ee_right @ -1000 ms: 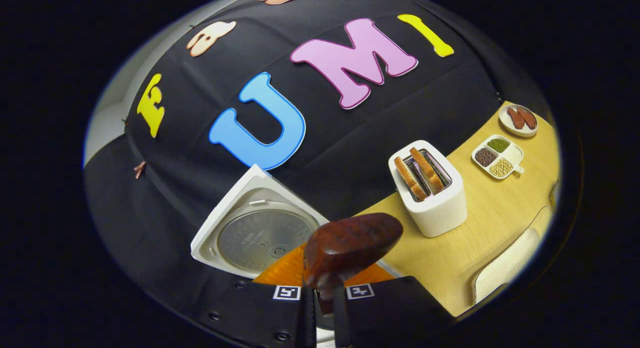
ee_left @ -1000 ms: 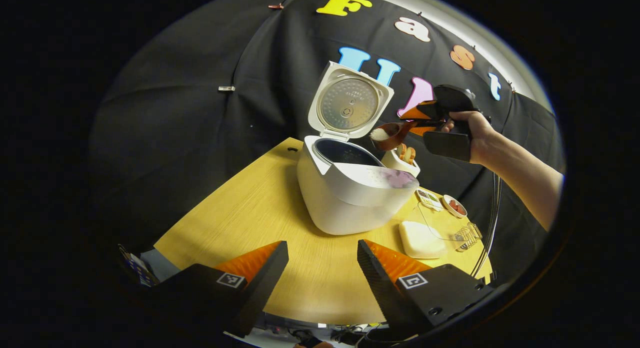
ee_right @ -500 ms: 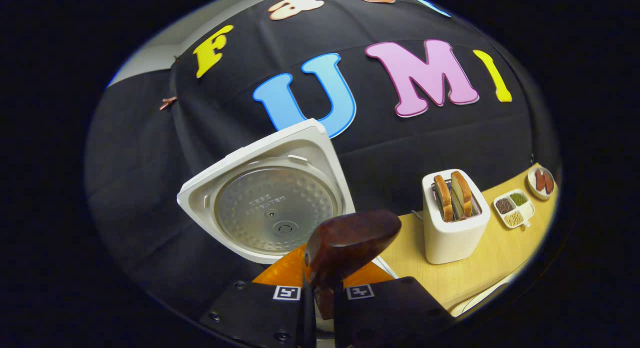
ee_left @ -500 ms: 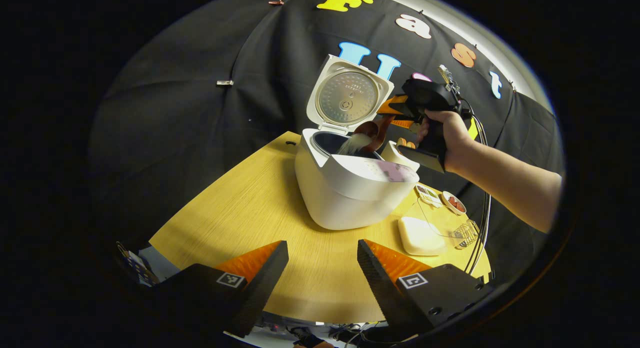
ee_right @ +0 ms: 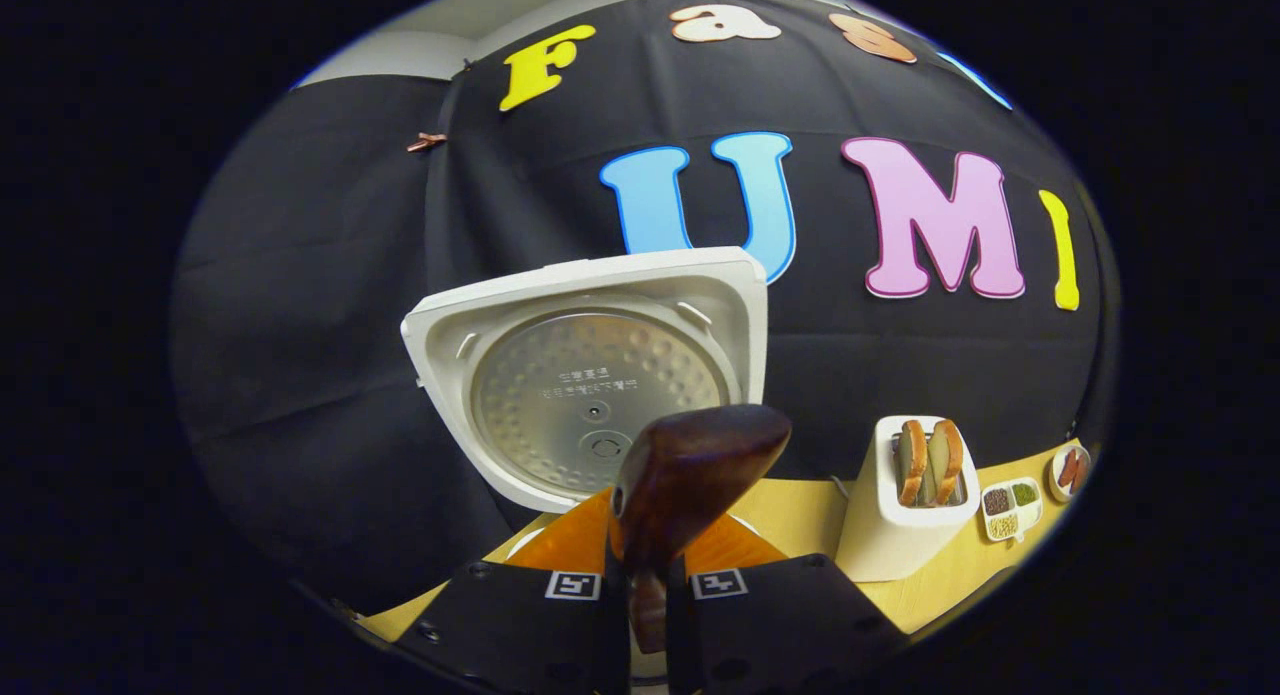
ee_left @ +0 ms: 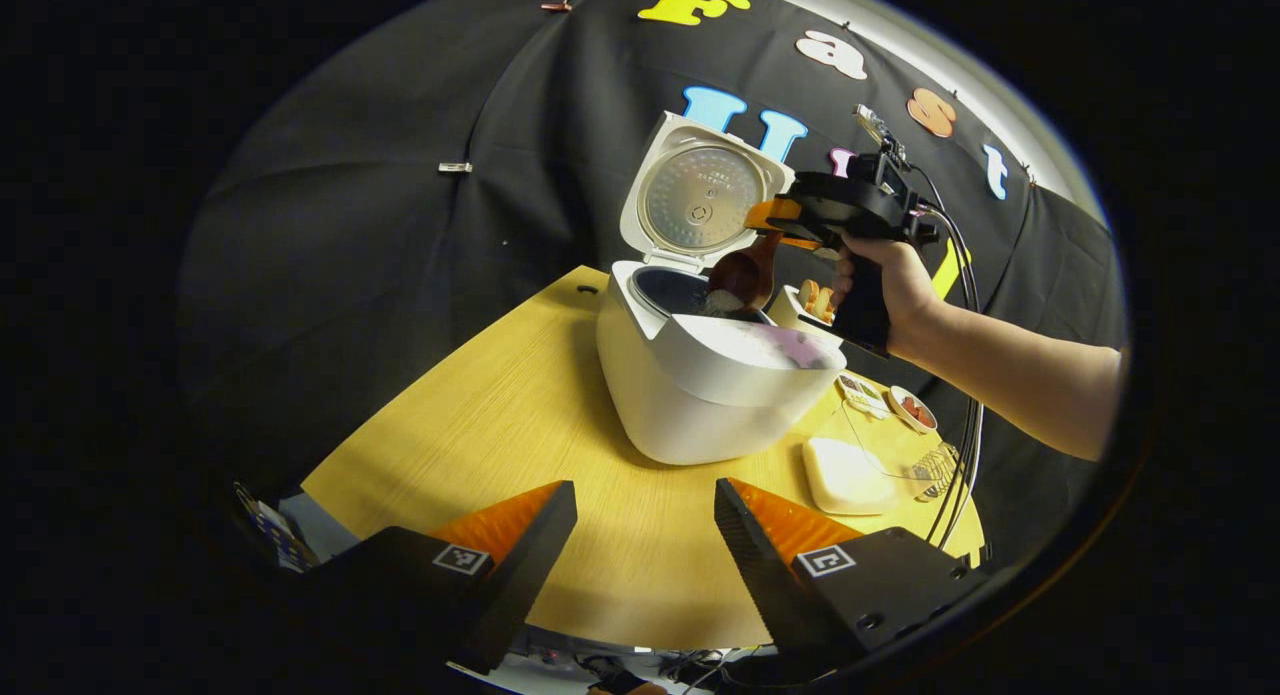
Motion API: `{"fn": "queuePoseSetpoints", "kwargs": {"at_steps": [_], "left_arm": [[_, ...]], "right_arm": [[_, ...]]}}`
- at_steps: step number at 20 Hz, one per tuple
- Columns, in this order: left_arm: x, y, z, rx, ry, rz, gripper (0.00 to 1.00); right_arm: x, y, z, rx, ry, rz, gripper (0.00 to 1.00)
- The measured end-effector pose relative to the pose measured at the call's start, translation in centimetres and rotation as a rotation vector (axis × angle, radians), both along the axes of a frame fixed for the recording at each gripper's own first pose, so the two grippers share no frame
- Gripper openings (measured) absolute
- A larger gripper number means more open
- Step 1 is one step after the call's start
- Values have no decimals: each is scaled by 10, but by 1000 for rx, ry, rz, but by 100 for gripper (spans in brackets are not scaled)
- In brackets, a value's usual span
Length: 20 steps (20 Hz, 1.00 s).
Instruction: Close the left gripper, press the button to open the rice cooker; take a wooden spoon from the chopstick holder with the right hand, scoop a spoonful of rice and pour it into the rice cooker, then put the wooden spoon back into the chopstick holder.
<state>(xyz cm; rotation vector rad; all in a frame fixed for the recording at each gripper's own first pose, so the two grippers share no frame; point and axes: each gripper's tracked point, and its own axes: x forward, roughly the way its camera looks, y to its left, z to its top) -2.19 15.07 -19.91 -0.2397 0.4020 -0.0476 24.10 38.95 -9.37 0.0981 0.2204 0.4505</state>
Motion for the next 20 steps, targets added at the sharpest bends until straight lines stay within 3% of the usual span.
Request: {"fn": "queuePoseSetpoints", "kwargs": {"at_steps": [4,5,6,7,11,16,20], "left_arm": [[0,-2,0,-5,-3,-3,96],[0,-2,0,-5,-2,-4,96],[1,-2,0,-7,-3,-5,96],[1,-2,1,-7,-3,-5,96],[2,-1,0,-2,-5,-4,96],[1,-2,1,11,-16,-3,96],[-1,-7,3,28,-26,-9,96]], "right_arm": [[-6,10,-3,-69,-47,62,18],[-8,13,-6,-98,-60,78,14],[-10,16,-7,-129,-77,97,18],[-12,20,-8,-157,-93,117,14],[-22,30,-13,-223,-129,163,18],[-30,33,-14,-256,-149,191,18],[-34,23,1,-184,-114,167,18]]}}
